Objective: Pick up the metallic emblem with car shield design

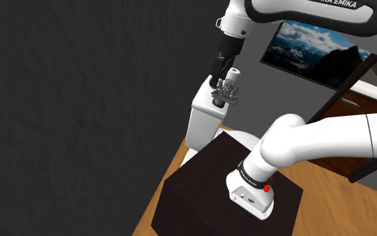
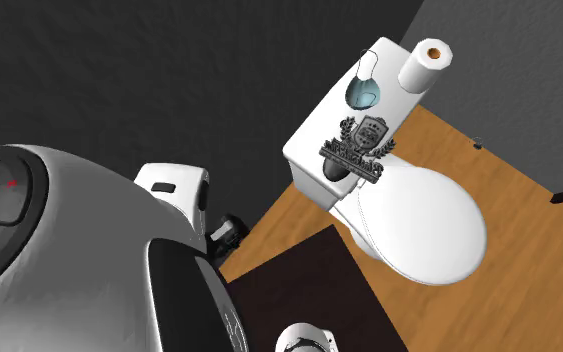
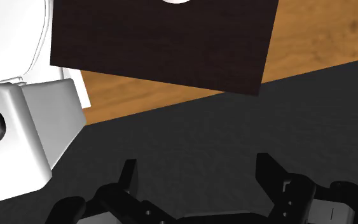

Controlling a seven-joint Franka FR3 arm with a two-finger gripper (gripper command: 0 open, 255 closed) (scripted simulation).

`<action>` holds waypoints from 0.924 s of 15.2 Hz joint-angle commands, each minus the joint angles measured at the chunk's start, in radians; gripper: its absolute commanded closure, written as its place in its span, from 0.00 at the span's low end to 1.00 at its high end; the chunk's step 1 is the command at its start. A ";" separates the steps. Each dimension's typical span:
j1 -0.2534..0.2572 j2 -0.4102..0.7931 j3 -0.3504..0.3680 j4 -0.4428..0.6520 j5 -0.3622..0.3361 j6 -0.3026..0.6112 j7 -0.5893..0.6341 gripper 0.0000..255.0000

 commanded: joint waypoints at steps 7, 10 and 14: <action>-0.036 0.037 -0.227 0.040 -0.031 0.002 -0.233 0.00; -0.044 0.089 -0.340 0.083 -0.035 0.001 -0.352 0.00; -0.040 0.193 -0.493 0.165 -0.020 -0.008 -0.516 0.00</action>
